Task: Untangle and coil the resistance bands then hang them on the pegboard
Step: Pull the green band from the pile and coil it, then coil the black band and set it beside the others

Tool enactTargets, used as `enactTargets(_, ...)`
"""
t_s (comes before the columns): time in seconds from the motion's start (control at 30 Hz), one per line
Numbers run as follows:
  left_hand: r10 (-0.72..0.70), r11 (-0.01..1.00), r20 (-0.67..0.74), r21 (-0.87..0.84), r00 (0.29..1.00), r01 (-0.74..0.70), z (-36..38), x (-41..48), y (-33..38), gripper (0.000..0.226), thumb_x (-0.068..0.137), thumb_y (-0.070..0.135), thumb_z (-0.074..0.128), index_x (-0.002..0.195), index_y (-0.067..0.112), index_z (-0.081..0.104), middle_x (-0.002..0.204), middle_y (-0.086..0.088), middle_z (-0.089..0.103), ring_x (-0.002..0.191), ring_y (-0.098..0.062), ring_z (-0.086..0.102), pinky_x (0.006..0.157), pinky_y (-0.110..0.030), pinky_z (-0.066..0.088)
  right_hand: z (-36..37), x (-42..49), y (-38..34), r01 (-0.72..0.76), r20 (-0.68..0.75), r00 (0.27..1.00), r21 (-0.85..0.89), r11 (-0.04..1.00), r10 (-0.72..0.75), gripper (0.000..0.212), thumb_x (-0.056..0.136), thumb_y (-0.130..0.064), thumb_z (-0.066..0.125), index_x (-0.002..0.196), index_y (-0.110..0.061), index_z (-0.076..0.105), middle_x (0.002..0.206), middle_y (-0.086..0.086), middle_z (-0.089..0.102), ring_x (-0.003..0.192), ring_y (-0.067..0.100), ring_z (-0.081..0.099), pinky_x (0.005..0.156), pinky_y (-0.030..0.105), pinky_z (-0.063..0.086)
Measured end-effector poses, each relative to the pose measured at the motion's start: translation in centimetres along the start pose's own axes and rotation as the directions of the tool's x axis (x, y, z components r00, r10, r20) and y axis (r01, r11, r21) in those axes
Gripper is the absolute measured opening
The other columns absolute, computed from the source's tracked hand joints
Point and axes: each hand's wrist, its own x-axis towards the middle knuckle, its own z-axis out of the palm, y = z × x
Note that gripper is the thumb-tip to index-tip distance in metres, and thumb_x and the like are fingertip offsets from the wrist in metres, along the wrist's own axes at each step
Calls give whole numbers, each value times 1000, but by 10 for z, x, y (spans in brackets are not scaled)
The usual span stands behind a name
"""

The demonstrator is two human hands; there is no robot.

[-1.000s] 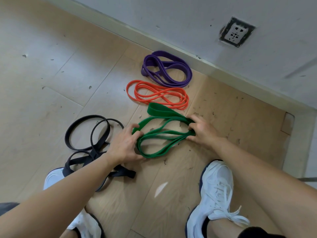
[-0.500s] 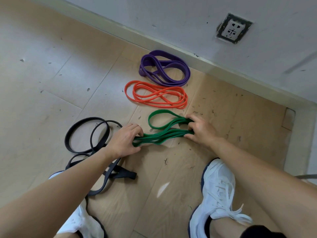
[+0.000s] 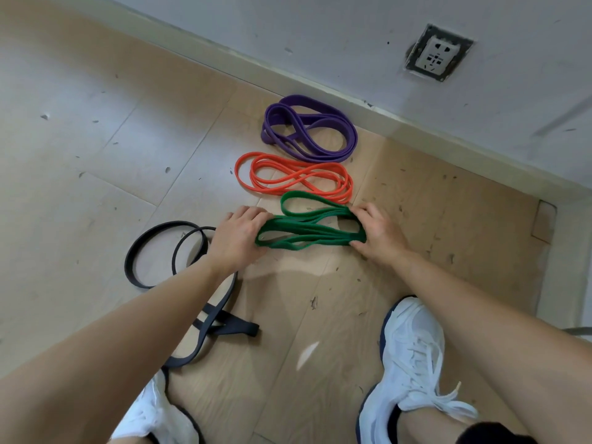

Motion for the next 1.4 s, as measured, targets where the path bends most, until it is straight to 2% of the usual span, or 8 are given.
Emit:
enactTargets(0.27,2,989,144,-144,990,19,5,-16,-15,110,68,66,72,159,26,25,166,-3,24,145,-31,26,116,-51,36,5,1,3,-42,86,995,-13,999,43,105,68,-42,88,154,-23,32,153,6,29,138,33,38,112,51,39)
enactTargets(0.37,49,994,137,-102,989,-36,-7,-1,-10,113,67,69,69,160,27,20,167,-1,22,144,-31,23,116,-51,35,8,-4,6,37,86,996,-75,996,-30,74,72,-40,87,138,-28,53,159,7,22,141,37,32,114,55,36)
enactTargets(0.57,149,964,373,151,916,-218,-14,42,6,133,61,85,69,161,33,-3,170,3,9,155,-32,6,124,-52,3,4,-9,9,47,76,996,-118,992,-39,43,84,-49,75,112,-17,72,160,2,32,139,28,35,112,45,38)
enactTargets(0.7,155,932,219,290,964,-216,-6,36,6,116,63,82,65,157,28,22,156,-1,40,137,-28,38,116,-46,26,-2,-9,12,26,40,999,-184,983,-19,37,90,-43,71,111,-13,75,154,5,44,132,30,47,107,40,39)
enactTargets(0.83,-5,988,92,155,996,-9,-4,27,4,76,78,73,63,136,25,51,128,2,63,110,-22,51,91,-36,44,-1,-4,7,28,-2,1000,-161,987,-29,38,91,-33,72,123,-12,71,154,3,47,129,30,51,105,40,40)
enactTargets(0.97,-35,999,92,22,995,33,-4,20,4,73,79,71,65,137,28,52,132,5,59,115,-20,47,92,-36,45,0,-1,5,15,22,1000,-132,991,-12,41,88,-32,76,125,-17,67,158,2,39,135,30,44,110,44,40)
enactTargets(1.2,41,995,136,-94,990,-28,0,-3,-9,117,67,76,73,160,25,22,166,2,25,150,-25,19,121,-46,21,3,-5,-16,54,47,998,-140,989,-48,53,77,-21,74,128,-18,62,162,9,26,141,36,24,115,51,28)
enactTargets(1.4,32,995,-76,-90,997,-39,-14,-53,-43,68,78,58,62,131,17,58,126,-5,60,117,-25,51,97,-43,50,26,-18,-73,394,-121,905,-119,911,-407,29,78,-24,70,104,-10,69,113,8,60,106,31,56,89,44,47)
